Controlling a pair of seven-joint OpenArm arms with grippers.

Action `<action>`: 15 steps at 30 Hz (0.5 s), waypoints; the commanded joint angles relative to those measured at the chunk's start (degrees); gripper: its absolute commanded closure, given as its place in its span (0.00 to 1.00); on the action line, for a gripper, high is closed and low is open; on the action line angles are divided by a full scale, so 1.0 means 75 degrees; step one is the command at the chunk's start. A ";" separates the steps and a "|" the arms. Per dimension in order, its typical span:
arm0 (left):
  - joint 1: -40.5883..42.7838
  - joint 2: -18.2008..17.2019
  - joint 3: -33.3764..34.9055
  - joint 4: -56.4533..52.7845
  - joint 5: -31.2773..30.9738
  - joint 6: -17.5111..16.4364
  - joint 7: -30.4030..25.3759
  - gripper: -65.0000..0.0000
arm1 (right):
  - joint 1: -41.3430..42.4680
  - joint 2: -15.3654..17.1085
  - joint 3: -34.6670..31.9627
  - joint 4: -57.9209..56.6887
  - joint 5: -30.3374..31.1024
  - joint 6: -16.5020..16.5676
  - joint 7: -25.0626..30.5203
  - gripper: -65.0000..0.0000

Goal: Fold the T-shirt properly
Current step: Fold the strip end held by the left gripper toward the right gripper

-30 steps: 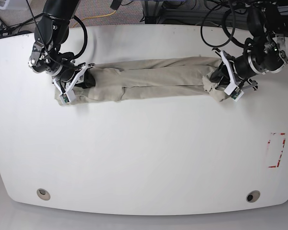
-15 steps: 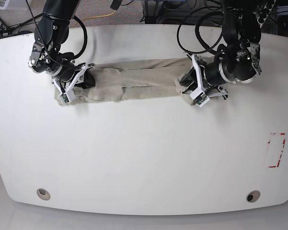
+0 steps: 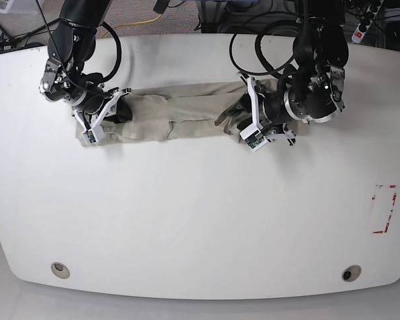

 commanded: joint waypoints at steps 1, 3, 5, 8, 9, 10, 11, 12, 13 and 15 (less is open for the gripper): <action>-0.0098 -0.0004 0.0195 0.0096 -0.0140 -0.0010 -0.0151 0.52 | 0.0056 0.0051 0.0002 0.0037 -0.0176 -0.0068 -0.0149 0.86; -0.0109 -0.0028 0.0441 0.0107 -0.0140 -0.0010 -0.0140 0.48 | 0.0056 0.0051 0.0002 0.0037 -0.0176 -0.0068 -0.0149 0.86; -0.0191 -0.0028 0.0605 0.0131 -0.0140 -0.0010 -0.0128 0.48 | 0.0056 0.0051 0.0002 0.0037 -0.0176 -0.0068 -0.0149 0.86; -0.0320 -0.0039 0.0699 0.0318 -0.0163 -0.0010 0.0294 0.48 | 0.0056 0.0051 0.0002 0.0037 -0.0176 -0.0068 -0.0149 0.86; -0.0391 -0.0039 0.0699 0.0353 -0.0186 -0.0010 0.0423 0.48 | 0.0056 0.0051 0.0002 0.0037 -0.0176 -0.0068 -0.0149 0.86; -0.0484 -0.0039 0.0663 0.0353 -0.0186 -0.0010 0.0587 0.48 | 0.0056 0.0051 0.0002 0.0037 -0.0176 -0.0068 -0.0149 0.86; -0.0566 -0.0051 0.0534 0.0353 -0.0186 -0.0010 0.0716 0.48 | 0.0056 0.0051 0.0002 0.0037 -0.0176 -0.0068 -0.0149 0.86; -0.0590 -0.0110 0.0394 0.0353 -0.0198 -0.0010 0.0775 0.48 | 0.0056 0.0051 0.0002 0.0037 -0.0164 -0.0068 -0.0149 0.86; -0.0602 -0.0227 0.0171 0.0353 -0.0210 -0.0010 0.0810 0.48 | 0.0056 0.0051 0.0002 0.0037 -0.0152 -0.0068 -0.0149 0.86; -0.0590 -0.0449 -0.0227 0.0353 -0.0339 -0.0010 0.0810 0.48 | 0.0068 0.0051 0.0026 0.0037 -0.0152 -0.0068 -0.0149 0.86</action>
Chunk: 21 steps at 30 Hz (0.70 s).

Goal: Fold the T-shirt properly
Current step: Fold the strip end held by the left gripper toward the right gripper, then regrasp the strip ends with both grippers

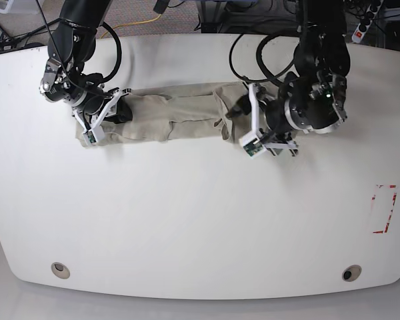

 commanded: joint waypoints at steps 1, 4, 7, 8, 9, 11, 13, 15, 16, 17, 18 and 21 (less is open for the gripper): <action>-0.0065 -0.0348 -0.0400 0.0152 -0.0261 -0.0008 -0.0006 0.48 | 0.0050 0.0054 0.0037 0.0049 -0.0155 -0.0068 -0.0129 0.86; -0.0054 -0.0793 -0.0986 0.0152 -0.0718 -0.0008 -0.0006 0.48 | 0.0062 0.0054 0.0037 0.0131 -0.0143 -0.0068 -0.0140 0.86; 0.0134 -0.1110 -0.1689 0.0082 -0.0765 -0.0008 -0.0030 0.48 | 0.0085 0.0054 0.0049 0.0400 -0.0143 -0.0068 -0.0164 0.85; 0.0181 -0.1180 -0.1772 0.0070 -0.0765 -0.0008 -0.0041 0.48 | 0.0085 0.0054 0.0049 0.0506 -0.0143 -0.0068 -0.0164 0.84; 0.0275 -0.1251 -0.1795 0.0070 -0.0765 -0.0008 -0.0123 0.48 | 0.0074 0.0054 0.0049 0.0670 -0.0143 -0.0068 -0.0176 0.84; 0.0427 -0.1356 -0.1736 0.0070 -0.0765 -0.0008 -0.0287 0.48 | 0.0050 0.0054 0.0049 0.0940 -0.0143 -0.0068 -0.0176 0.84; 0.0673 -0.1462 -0.1584 0.0023 -0.0765 -0.0008 -0.0534 0.48 | 0.0062 0.0054 0.0061 0.1303 -0.0143 -0.0068 -0.0398 0.79; 0.0814 -0.1497 -0.1420 -0.0164 -0.0765 -0.0008 -0.0803 0.48 | 0.0120 0.0054 0.0119 0.1502 -0.0143 -0.0068 -0.0680 0.69; 0.0861 -0.1497 -0.1338 -0.0246 -0.0765 -0.0008 -0.0909 0.48 | 0.0179 0.0043 0.0225 0.1584 -0.0132 -0.0068 -0.0785 0.63; 0.0919 -0.1485 -0.1244 -0.0410 -0.0765 -0.0008 -0.1014 0.48 | 0.0296 -0.0039 0.0424 0.1655 -0.0120 -0.0068 -0.0937 0.55; 0.0955 -0.1462 -0.1174 -0.0551 -0.0765 -0.0008 -0.1096 0.48 | 0.0378 -0.0180 0.0682 0.1678 -0.0050 -0.0068 -0.1066 0.48; 0.0966 -0.1450 -0.0916 -0.1102 -0.0765 -0.0008 -0.1389 0.53 | 0.0683 -0.0274 0.1620 0.1666 0.0255 -0.0068 -0.1488 0.31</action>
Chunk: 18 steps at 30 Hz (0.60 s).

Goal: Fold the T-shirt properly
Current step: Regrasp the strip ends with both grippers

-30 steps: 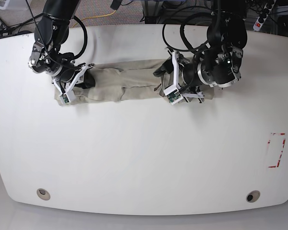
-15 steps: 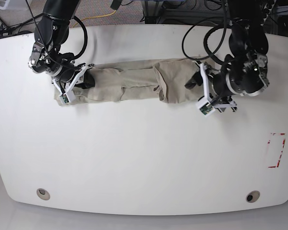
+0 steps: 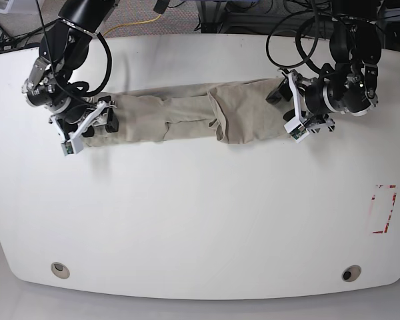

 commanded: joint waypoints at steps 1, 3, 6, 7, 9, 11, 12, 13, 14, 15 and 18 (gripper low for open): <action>-0.0100 -0.0045 0.0136 -0.0304 -0.0138 -0.0008 -0.0454 0.56 | 0.0381 0.0108 0.0566 0.0122 0.0407 0.0010 -0.0323 0.27; 0.0005 -0.0080 0.0160 -0.0527 -0.0138 -0.0008 -0.0689 0.61 | 0.0638 0.0143 0.0953 -0.0113 0.0560 0.0010 -0.0687 0.20; 0.0099 -0.0092 0.0160 -0.0644 -0.0138 -0.0008 -0.0829 0.61 | 0.1072 0.0612 0.1468 -0.0664 0.0853 0.0010 -0.1027 0.14; 0.0099 -0.0092 0.0160 -0.0656 -0.0138 -0.0008 -0.0841 0.61 | 0.1166 0.0799 0.1621 -0.1039 0.0982 0.0010 -0.1038 0.15; 0.0099 -0.0092 0.0160 -0.0738 -0.0138 -0.0008 -0.0841 0.61 | 0.1365 0.1092 0.1750 -0.1730 0.1181 0.0010 -0.1027 0.15; 0.0075 -0.0116 0.0148 -0.0820 -0.0127 -0.0008 -0.0841 0.61 | 0.1576 0.1444 0.1797 -0.2516 0.1333 0.0010 -0.1015 0.15; 0.0052 -0.0186 0.0148 -0.0843 -0.0045 -0.0008 -0.0841 0.61 | 0.1670 0.1597 0.1820 -0.3008 0.1403 0.0010 -0.1003 0.15; 0.0052 -0.0209 0.0160 -0.0867 0.0026 -0.0008 -0.0841 0.61 | 0.1740 0.1725 0.1820 -0.3395 0.1486 0.0010 -0.0980 0.15; 0.0040 -0.0209 0.0183 -0.0867 0.0120 -0.0008 -0.0841 0.61 | 0.1764 0.1866 0.1820 -0.3770 0.1591 0.0010 -0.0910 0.15; 0.0029 -0.0209 0.0183 -0.0855 0.0190 -0.0008 -0.0841 0.61 | 0.1764 0.1960 0.1797 -0.3946 0.1732 0.0010 -0.0851 0.15; -0.0136 -0.0209 0.0183 -0.0867 0.0319 -0.0008 -0.0841 0.61 | 0.1611 0.2042 0.1761 -0.4063 0.2072 0.0010 -0.0757 0.15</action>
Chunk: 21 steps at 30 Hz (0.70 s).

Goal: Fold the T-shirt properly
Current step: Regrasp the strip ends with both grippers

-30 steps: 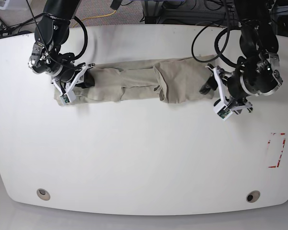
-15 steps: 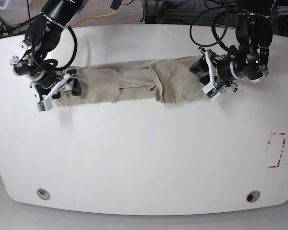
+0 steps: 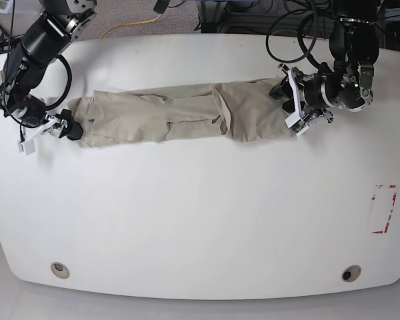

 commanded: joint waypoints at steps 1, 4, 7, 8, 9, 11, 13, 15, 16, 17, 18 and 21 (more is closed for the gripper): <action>-0.0282 -0.0081 -0.0024 0.0074 -0.0072 -0.0010 -0.0081 0.61 | -0.0036 0.0206 -0.0019 0.0093 0.0519 0.0045 0.0170 0.15; -0.0376 -0.0105 -0.0035 0.0063 -0.0072 -0.0010 -0.0081 0.61 | -0.0200 -0.0064 -0.0242 0.0116 0.0742 0.0045 0.0123 0.15; -0.0387 -0.0105 -0.0035 0.0063 -0.0072 -0.0010 -0.0081 0.61 | -0.0422 -0.0286 -0.0523 0.0116 0.0988 0.0045 0.0123 0.15; -0.0399 -0.0105 -0.0035 0.0063 -0.0072 -0.0010 -0.0081 0.61 | -0.0493 -0.0392 -0.0582 0.0116 0.1023 0.0045 0.0123 0.15; -0.0446 -0.0105 -0.0035 0.0063 -0.0072 -0.0010 -0.0081 0.61 | -0.0551 -0.0497 -0.0629 0.0128 0.1070 0.0045 0.0134 0.15; -0.0505 -0.0105 -0.0035 0.0063 -0.0060 -0.0010 -0.0081 0.61 | -0.0598 -0.0650 -0.0605 0.0128 0.1070 0.0045 0.0134 0.16; -0.0540 -0.0105 -0.0035 0.0051 -0.0048 -0.0010 -0.0081 0.61 | -0.0622 -0.0755 -0.0605 0.0128 0.1070 0.0045 0.0146 0.26; -0.0540 -0.0105 -0.0024 0.0051 -0.0001 -0.0010 -0.0081 0.61 | -0.0622 -0.0779 -0.0605 0.0128 0.1070 0.0045 0.0146 0.39; -0.0540 -0.0105 -0.0024 0.0051 0.0104 -0.0010 -0.0081 0.61 | -0.0622 -0.0779 -0.0605 0.0128 0.1070 0.0045 0.0158 0.48; -0.0540 -0.0070 -0.0012 0.0051 0.0280 -0.0010 -0.0081 0.61 | -0.0622 -0.0779 -0.0605 0.0128 0.1070 0.0045 0.0158 0.59; -0.0540 -0.0058 -0.0012 0.0051 0.0444 -0.0010 -0.0081 0.61 | -0.0622 -0.0779 -0.0605 0.0128 0.1070 0.0045 0.0158 0.69; -0.0563 -0.0011 0.0129 0.0051 0.0831 -0.0010 -0.0081 0.61 | -0.0622 -0.0744 -0.0605 0.0198 0.1070 0.0045 0.0158 0.95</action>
